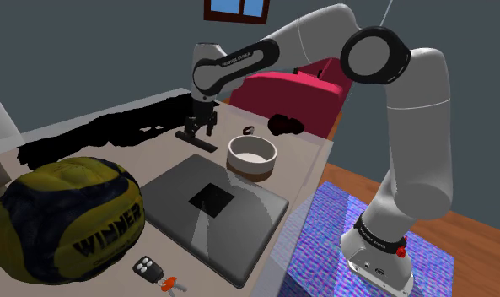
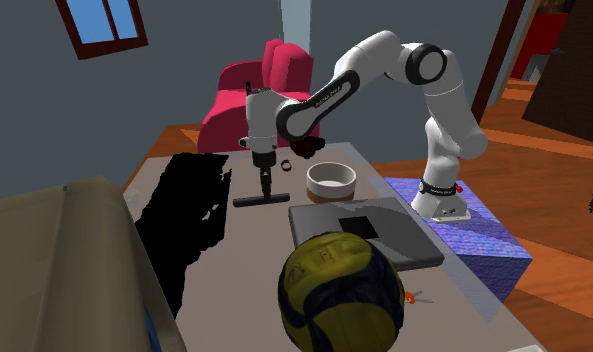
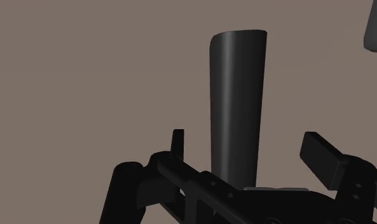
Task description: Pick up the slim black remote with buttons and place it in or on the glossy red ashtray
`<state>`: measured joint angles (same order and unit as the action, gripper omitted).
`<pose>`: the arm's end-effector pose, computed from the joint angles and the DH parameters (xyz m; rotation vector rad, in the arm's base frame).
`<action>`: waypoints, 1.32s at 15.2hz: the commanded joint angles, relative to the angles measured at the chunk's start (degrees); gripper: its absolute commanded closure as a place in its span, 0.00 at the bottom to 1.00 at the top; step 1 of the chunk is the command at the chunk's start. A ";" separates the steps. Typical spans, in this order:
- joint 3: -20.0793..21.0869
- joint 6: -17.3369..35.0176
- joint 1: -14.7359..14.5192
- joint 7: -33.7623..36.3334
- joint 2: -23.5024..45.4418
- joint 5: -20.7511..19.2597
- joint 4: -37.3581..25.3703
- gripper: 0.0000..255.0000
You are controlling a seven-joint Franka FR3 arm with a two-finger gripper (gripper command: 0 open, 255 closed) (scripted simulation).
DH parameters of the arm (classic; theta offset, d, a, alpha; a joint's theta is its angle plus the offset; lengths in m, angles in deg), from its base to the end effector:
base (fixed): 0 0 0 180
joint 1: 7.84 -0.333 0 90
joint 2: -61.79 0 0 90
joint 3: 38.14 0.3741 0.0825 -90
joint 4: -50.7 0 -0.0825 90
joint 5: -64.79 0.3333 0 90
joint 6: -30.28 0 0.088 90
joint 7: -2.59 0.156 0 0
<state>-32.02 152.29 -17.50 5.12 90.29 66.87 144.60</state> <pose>0.6403 0.1740 0.3586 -3.0464 -0.3044 0.0265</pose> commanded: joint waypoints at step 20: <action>-0.01 1.05 -0.10 0.04 0.76 -0.05 0.27 1.00</action>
<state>-32.06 153.65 -17.59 5.17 91.16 66.79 144.99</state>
